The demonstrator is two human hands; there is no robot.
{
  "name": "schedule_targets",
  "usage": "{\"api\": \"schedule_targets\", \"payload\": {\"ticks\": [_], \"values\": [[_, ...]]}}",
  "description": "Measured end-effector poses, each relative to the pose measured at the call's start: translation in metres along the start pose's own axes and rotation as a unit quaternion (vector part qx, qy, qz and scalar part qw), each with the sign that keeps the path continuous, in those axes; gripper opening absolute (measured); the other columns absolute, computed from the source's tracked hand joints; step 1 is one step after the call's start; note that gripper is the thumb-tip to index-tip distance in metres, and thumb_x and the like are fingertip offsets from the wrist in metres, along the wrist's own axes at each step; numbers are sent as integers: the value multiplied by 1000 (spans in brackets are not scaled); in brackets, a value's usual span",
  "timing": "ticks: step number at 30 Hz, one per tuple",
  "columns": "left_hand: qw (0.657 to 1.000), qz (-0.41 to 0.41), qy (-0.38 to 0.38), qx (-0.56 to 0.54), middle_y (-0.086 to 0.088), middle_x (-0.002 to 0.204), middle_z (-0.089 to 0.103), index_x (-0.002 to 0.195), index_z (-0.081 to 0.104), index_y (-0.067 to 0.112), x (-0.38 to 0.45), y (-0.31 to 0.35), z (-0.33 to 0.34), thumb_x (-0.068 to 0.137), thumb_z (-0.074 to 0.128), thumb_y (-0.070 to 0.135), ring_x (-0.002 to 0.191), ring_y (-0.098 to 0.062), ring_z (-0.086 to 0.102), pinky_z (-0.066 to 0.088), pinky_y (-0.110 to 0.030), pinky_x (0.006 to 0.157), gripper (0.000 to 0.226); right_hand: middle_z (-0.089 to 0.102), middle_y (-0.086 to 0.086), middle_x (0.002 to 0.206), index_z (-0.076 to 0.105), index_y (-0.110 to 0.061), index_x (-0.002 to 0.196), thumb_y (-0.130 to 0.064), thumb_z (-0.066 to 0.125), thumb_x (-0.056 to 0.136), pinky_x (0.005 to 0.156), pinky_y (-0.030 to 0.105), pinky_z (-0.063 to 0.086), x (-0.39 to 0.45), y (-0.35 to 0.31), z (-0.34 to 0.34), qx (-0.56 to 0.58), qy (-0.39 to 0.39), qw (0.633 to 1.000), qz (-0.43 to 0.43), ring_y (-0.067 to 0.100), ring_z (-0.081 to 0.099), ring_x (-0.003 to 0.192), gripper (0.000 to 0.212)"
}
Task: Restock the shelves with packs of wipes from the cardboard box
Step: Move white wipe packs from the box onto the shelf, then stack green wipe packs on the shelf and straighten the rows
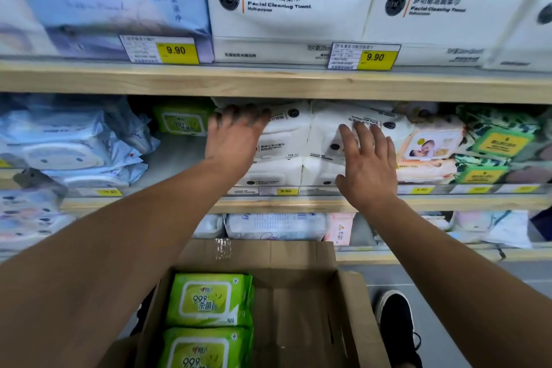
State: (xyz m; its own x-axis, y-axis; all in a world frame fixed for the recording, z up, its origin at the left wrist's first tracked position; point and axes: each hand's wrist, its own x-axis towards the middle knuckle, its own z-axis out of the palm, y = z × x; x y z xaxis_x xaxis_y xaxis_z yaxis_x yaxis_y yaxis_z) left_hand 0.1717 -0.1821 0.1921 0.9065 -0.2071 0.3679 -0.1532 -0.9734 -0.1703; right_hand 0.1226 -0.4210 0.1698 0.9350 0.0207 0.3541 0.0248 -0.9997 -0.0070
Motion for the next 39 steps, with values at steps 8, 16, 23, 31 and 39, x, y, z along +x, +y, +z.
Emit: {"api": "schedule_targets", "payload": {"ticks": [8, 16, 23, 31, 39], "values": [[998, -2, -33, -59, -3, 149, 31, 146, 21, 29, -1, 6, -8, 79, 63, 48, 133, -33, 25, 18, -53, 109, 81, 19, 6, 156, 18, -24, 149, -21, 72, 73, 118, 47, 8, -8, -5, -4, 14, 8, 1000, -6, 32, 11, 144, 93], [988, 74, -13, -133, -4, 152, 34, 146, 32, 19, -121, 6, -8, 81, 59, 46, 142, -29, 22, 16, -50, 114, 75, 30, 10, 152, 24, -17, 150, -28, 74, 73, 115, 44, 20, -100, -56, 9, 84, -80, 991, -64, 34, 26, 139, 92], [971, 61, -172, -153, -1, 150, 37, 145, 33, 22, -247, -13, 25, 81, 61, 44, 137, -26, 32, 22, -42, 112, 74, 27, 5, 152, 22, -18, 150, -33, 66, 76, 117, 37, 16, -205, -105, 39, 115, -214, 965, -96, 27, 23, 139, 87], [943, 26, -277, -183, -5, 152, 34, 146, 34, 19, -317, -32, 73, 78, 65, 43, 136, -29, 36, 30, -42, 109, 78, 28, 4, 147, 21, -20, 149, -32, 69, 75, 113, 38, 28, -263, -140, 74, 153, -321, 927, -115, 28, 31, 132, 88], [914, 24, -362, -181, -3, 153, 29, 146, 27, 22, -343, -48, 119, 80, 61, 45, 136, -27, 31, 32, -43, 108, 78, 33, 4, 143, 26, -19, 147, -28, 70, 75, 102, 42, 40, -280, -161, 112, 183, -383, 899, -105, 29, 41, 123, 84]]}}
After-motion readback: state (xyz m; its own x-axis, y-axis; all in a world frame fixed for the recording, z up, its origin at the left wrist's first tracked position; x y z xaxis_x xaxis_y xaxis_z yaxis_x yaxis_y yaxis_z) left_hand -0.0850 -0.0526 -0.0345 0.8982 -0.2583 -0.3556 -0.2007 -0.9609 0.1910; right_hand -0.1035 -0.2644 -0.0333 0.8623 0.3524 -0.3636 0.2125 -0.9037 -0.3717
